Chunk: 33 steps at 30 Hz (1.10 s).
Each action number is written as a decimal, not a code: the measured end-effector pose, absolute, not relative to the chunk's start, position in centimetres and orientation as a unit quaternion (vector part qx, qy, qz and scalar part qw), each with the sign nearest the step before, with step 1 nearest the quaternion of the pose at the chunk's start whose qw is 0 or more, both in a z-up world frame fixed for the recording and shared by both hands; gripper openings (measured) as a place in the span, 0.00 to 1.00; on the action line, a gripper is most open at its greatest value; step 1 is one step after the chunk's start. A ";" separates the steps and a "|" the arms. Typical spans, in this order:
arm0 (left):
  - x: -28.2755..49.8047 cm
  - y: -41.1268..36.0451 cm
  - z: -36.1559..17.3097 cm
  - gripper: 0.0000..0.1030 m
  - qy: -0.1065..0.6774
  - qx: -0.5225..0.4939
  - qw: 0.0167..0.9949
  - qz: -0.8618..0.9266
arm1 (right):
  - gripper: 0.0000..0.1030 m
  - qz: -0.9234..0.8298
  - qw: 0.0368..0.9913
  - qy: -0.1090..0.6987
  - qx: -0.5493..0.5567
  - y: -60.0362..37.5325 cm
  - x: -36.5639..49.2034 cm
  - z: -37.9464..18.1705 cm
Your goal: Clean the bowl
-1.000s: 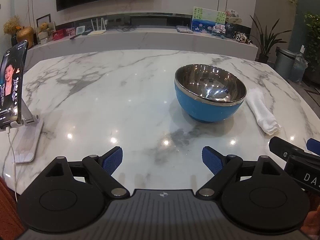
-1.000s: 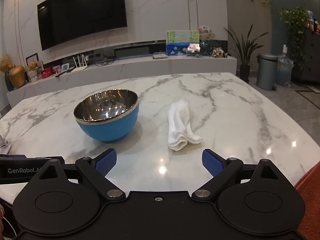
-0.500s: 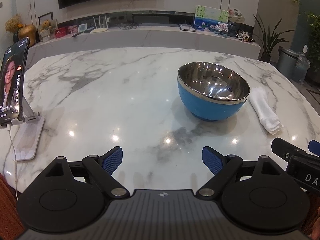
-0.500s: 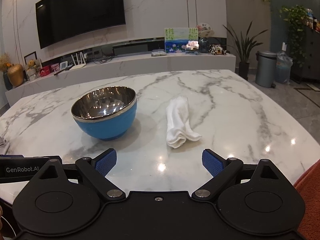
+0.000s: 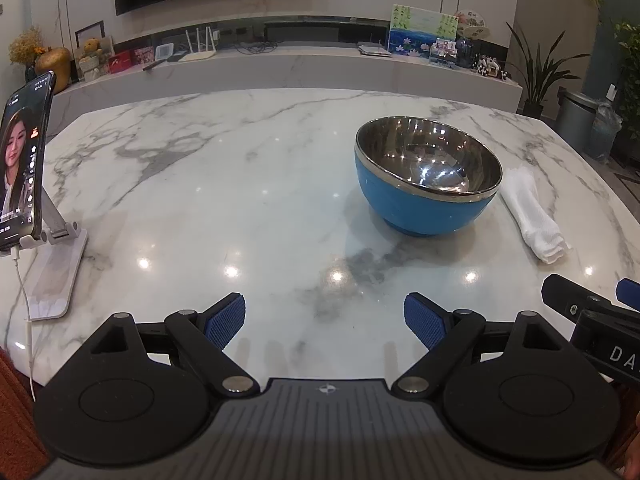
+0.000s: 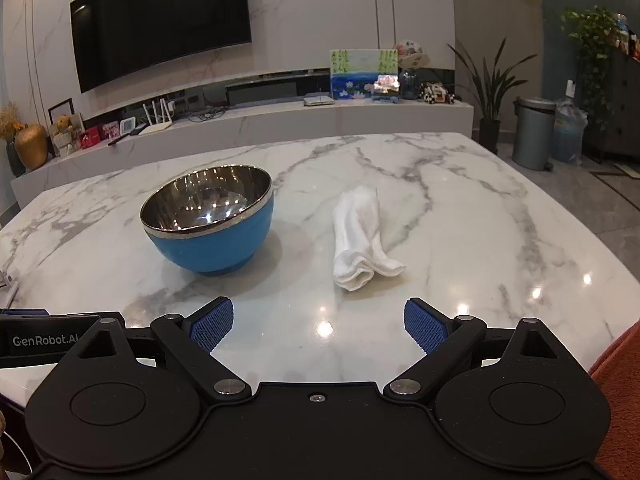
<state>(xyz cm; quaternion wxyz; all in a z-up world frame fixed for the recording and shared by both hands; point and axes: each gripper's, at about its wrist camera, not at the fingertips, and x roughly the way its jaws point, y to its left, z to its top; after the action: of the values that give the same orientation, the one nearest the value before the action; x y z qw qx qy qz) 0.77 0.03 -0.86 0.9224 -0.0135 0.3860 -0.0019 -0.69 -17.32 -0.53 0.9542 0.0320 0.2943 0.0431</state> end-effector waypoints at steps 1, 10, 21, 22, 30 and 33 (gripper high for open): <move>0.8 0.0 -0.9 0.84 0.388 -0.013 0.922 -0.002 | 0.90 0.042 0.954 0.296 0.032 -17.3 -0.6 -0.6; 0.9 -0.1 -1.3 0.84 0.393 -0.009 0.919 -0.004 | 0.90 0.041 0.952 0.302 0.033 -17.3 -0.4 -0.9; 1.5 -0.3 -1.8 0.84 0.404 -0.007 0.915 -0.006 | 0.90 0.045 0.948 0.313 0.036 -17.3 0.1 -1.4; 1.5 -0.3 -1.9 0.84 0.405 -0.007 0.914 -0.006 | 0.90 0.045 0.948 0.313 0.035 -17.3 0.2 -1.4; 2.2 -0.4 -2.4 0.84 0.412 -0.007 0.911 -0.007 | 0.90 0.045 0.947 0.318 0.033 -17.1 0.9 -1.9; 2.5 -0.4 -2.5 0.84 0.414 -0.006 0.910 -0.007 | 0.90 0.046 0.946 0.319 0.032 -17.0 1.2 -2.0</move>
<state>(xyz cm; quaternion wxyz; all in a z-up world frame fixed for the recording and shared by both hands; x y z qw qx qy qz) 2.49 -0.40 -2.53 0.9100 -0.0060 0.4144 -0.0071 1.21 -16.97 -2.02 0.9462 0.0321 0.3188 0.0456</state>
